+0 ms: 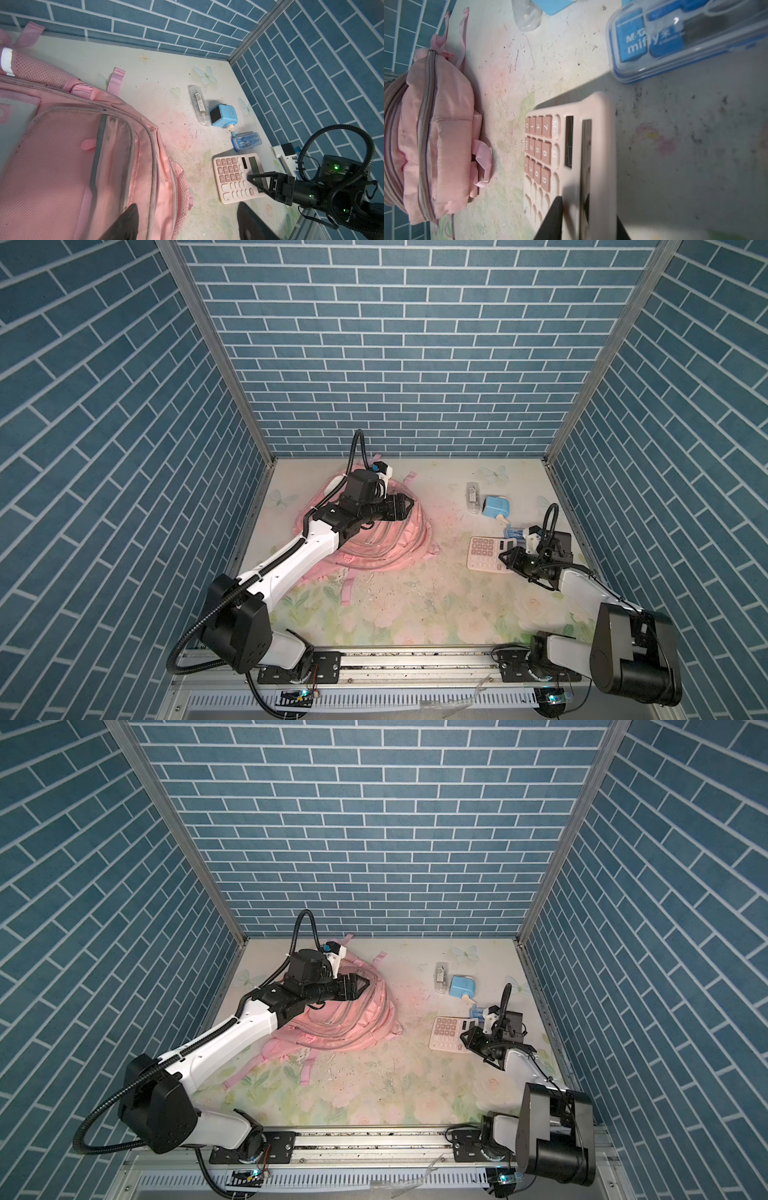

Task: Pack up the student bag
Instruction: 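Grasp the pink calculator by its edge with the right gripper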

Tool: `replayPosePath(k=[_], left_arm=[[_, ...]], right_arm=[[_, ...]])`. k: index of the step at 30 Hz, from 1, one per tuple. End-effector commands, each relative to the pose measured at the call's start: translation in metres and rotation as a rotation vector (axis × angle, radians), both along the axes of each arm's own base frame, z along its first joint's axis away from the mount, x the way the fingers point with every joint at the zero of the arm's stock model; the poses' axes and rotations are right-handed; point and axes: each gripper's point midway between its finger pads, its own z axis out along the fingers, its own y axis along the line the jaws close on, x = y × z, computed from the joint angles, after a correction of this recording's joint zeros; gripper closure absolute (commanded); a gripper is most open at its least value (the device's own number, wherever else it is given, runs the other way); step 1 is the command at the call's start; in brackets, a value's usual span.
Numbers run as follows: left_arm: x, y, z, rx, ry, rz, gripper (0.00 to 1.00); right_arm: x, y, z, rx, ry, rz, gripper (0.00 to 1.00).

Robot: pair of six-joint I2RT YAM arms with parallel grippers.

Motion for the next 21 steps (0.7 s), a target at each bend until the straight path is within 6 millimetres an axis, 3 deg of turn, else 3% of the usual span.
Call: replayPosePath(k=[1, 10, 15, 21], left_arm=[[-0.001, 0.002, 0.006, 0.016, -0.028, 0.0, 0.25], [0.0, 0.017, -0.007, 0.138, -0.012, 0.028, 0.24], [-0.004, 0.034, -0.025, 0.278, 0.035, 0.039, 0.24], [-0.015, 0.05, -0.053, 0.465, 0.095, 0.05, 0.24]], right_arm=[[-0.006, 0.013, -0.005, 0.056, 0.0, 0.04, 0.68], [-0.013, 0.02, -0.018, 0.102, 0.03, 0.059, 0.59], [-0.012, 0.023, -0.013, 0.12, -0.008, 0.069, 0.67], [-0.005, 0.022, 0.013, 0.116, -0.098, 0.065, 0.82]])
